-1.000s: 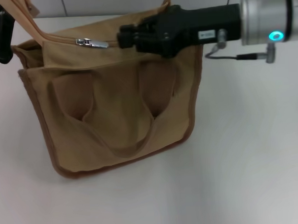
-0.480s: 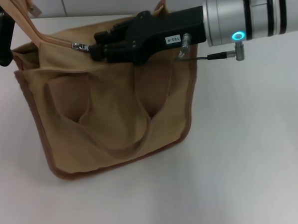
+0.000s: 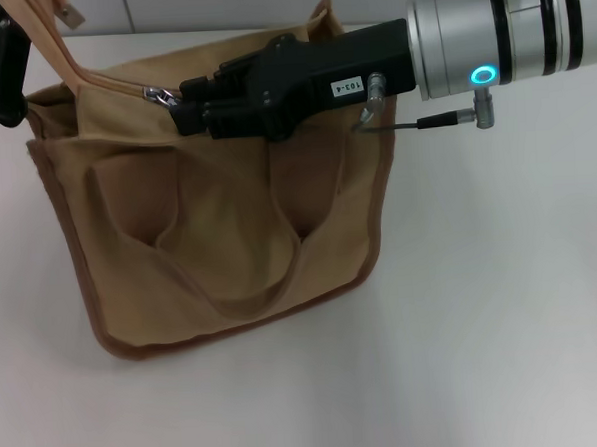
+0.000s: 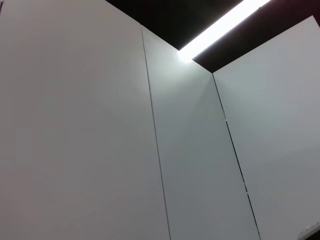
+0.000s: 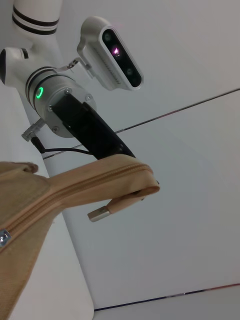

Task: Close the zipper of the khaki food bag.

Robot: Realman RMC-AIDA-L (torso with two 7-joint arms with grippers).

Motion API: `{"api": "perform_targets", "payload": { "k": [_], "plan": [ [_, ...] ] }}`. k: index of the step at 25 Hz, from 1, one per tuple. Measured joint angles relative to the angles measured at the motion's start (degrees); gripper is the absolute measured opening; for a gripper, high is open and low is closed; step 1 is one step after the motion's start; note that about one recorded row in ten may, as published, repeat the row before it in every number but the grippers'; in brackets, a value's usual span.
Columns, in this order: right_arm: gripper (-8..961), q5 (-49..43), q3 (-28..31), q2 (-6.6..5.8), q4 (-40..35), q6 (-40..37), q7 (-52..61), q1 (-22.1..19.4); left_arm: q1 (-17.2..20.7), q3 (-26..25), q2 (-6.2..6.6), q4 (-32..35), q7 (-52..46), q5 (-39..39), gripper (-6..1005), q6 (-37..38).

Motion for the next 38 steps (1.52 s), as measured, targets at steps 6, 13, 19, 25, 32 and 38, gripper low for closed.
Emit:
{"api": "perform_targets", "payload": {
  "k": [6, 13, 19, 25, 32, 38],
  "plan": [
    [302, -1.77, 0.15, -0.04, 0.06, 0.77, 1.7, 0.4, -0.27, 0.01, -0.05, 0.0, -0.05, 0.0, 27, -0.04],
    [289, -2.2, -0.18, -0.1, 0.09, 0.49, 5.41, 1.64, -0.48, 0.0, -0.09, 0.0, -0.13, 0.0, 27, -0.14],
    [278, -6.92, 0.74, -0.52, -1.39, -3.35, 14.27, 5.01, -0.63, 0.0, -0.09, 0.0, -0.15, 0.08, 27, -0.12],
    [268, -11.31, 1.03, -0.54, -1.88, -3.4, 19.34, 7.09, -0.69, 0.0, -0.09, 0.0, -0.2, 0.21, 27, -0.03],
    [255, -11.32, 2.58, -0.32, -3.84, -4.21, 20.66, 6.71, -0.69, -0.01, -0.08, 0.01, -0.22, 0.24, 27, 0.21],
    [154, -10.77, 3.47, -0.29, -3.95, -5.18, 20.78, 7.12, -0.66, 0.0, -0.09, 0.0, -0.21, 0.25, 27, 0.3]
  ]
}}
